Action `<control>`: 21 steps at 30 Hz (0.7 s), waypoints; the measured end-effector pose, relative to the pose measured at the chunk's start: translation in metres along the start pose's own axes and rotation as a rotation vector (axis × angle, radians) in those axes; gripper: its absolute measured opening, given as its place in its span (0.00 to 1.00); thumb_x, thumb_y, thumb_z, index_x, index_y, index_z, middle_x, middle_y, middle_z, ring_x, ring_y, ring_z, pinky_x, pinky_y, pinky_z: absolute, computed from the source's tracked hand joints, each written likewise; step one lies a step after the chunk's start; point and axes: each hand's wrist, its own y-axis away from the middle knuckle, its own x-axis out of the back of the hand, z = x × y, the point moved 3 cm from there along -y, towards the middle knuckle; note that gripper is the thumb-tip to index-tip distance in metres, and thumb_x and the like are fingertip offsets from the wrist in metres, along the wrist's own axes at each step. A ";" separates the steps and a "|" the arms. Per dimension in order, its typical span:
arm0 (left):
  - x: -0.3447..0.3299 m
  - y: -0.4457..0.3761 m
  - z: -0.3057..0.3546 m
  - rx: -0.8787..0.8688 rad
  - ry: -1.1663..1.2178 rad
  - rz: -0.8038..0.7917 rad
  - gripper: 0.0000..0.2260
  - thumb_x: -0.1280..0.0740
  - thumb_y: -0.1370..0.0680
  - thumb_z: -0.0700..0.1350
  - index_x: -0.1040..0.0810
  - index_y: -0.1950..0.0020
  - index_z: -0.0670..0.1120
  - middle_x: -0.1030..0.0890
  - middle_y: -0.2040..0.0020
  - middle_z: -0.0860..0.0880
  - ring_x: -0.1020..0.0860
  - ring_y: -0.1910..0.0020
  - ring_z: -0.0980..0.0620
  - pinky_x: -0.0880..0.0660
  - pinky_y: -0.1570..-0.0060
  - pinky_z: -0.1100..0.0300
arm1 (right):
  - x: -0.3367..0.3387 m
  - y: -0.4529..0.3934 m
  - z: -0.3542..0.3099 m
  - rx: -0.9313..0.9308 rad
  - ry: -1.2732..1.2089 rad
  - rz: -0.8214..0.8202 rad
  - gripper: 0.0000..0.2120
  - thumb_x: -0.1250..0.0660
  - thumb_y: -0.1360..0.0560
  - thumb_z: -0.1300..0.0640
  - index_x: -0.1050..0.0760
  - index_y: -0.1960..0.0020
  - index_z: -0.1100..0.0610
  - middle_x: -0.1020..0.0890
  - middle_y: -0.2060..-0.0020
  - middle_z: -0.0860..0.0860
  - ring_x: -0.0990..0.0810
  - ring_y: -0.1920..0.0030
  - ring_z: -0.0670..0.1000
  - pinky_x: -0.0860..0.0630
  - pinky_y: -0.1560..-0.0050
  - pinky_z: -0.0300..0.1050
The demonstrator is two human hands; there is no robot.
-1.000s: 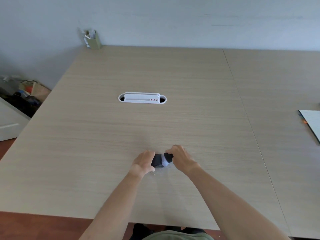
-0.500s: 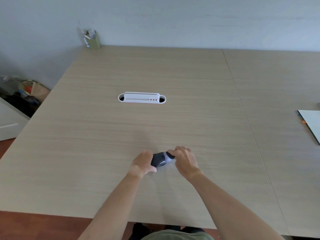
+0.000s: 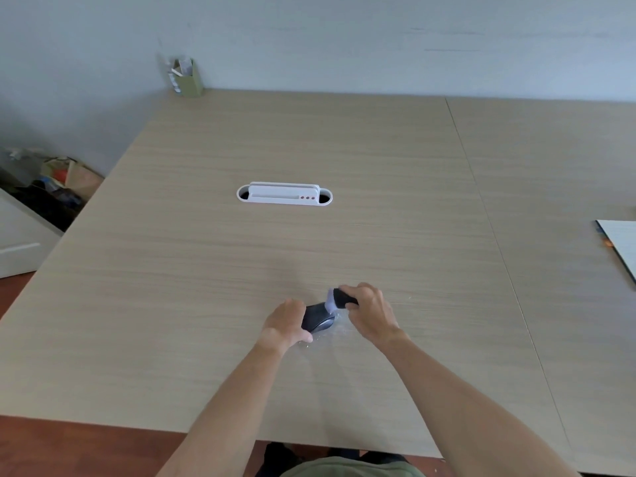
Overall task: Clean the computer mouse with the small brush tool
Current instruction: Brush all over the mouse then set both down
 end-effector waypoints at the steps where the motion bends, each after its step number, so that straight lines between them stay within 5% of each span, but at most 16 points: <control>1: 0.000 0.000 0.000 0.001 0.004 -0.002 0.24 0.22 0.33 0.49 0.24 0.43 0.40 0.23 0.44 0.42 0.22 0.46 0.41 0.25 0.53 0.53 | 0.002 -0.003 -0.002 -0.009 -0.096 -0.014 0.19 0.36 0.30 0.68 0.19 0.43 0.55 0.18 0.55 0.57 0.22 0.53 0.59 0.23 0.53 0.52; 3: 0.001 0.000 0.001 0.001 0.009 -0.001 0.24 0.22 0.33 0.49 0.24 0.43 0.41 0.23 0.44 0.42 0.22 0.46 0.42 0.25 0.52 0.53 | -0.001 -0.008 -0.009 -0.011 -0.232 -0.104 0.17 0.35 0.33 0.69 0.17 0.47 0.59 0.15 0.56 0.60 0.22 0.56 0.56 0.25 0.52 0.51; 6: 0.002 0.001 0.001 -0.001 -0.004 0.005 0.23 0.22 0.33 0.48 0.24 0.44 0.41 0.22 0.44 0.43 0.21 0.47 0.43 0.25 0.53 0.53 | -0.017 -0.006 -0.013 -0.005 -0.240 -0.297 0.17 0.41 0.36 0.71 0.17 0.54 0.61 0.18 0.63 0.60 0.29 0.66 0.50 0.32 0.67 0.49; 9: 0.003 0.001 0.000 -0.006 -0.033 0.000 0.22 0.22 0.32 0.47 0.25 0.44 0.41 0.23 0.43 0.43 0.21 0.46 0.41 0.24 0.51 0.52 | -0.017 -0.010 -0.004 -0.060 -0.170 -0.231 0.13 0.42 0.36 0.74 0.21 0.60 0.66 0.21 0.65 0.59 0.29 0.63 0.56 0.32 0.65 0.51; 12: 0.005 0.000 -0.001 -0.013 -0.077 0.005 0.22 0.22 0.32 0.47 0.24 0.42 0.41 0.23 0.42 0.43 0.21 0.45 0.41 0.24 0.49 0.51 | -0.006 -0.020 0.003 -0.106 -0.101 -0.127 0.12 0.42 0.36 0.73 0.33 0.72 0.58 0.28 0.70 0.54 0.33 0.67 0.54 0.36 0.67 0.49; 18: 0.005 -0.003 -0.001 -0.037 -0.142 -0.001 0.24 0.22 0.32 0.48 0.23 0.38 0.45 0.22 0.40 0.44 0.21 0.42 0.43 0.23 0.44 0.50 | -0.019 -0.021 -0.015 -0.070 -0.185 -0.324 0.07 0.37 0.30 0.67 0.22 0.56 0.68 0.22 0.63 0.63 0.31 0.64 0.52 0.35 0.64 0.45; 21: 0.004 -0.004 -0.004 -0.047 -0.158 -0.012 0.29 0.22 0.31 0.47 0.25 0.32 0.47 0.22 0.38 0.45 0.23 0.39 0.44 0.24 0.41 0.51 | -0.022 -0.015 -0.012 -0.076 -0.128 -0.349 0.07 0.41 0.32 0.71 0.25 0.59 0.70 0.25 0.64 0.62 0.32 0.64 0.54 0.35 0.64 0.48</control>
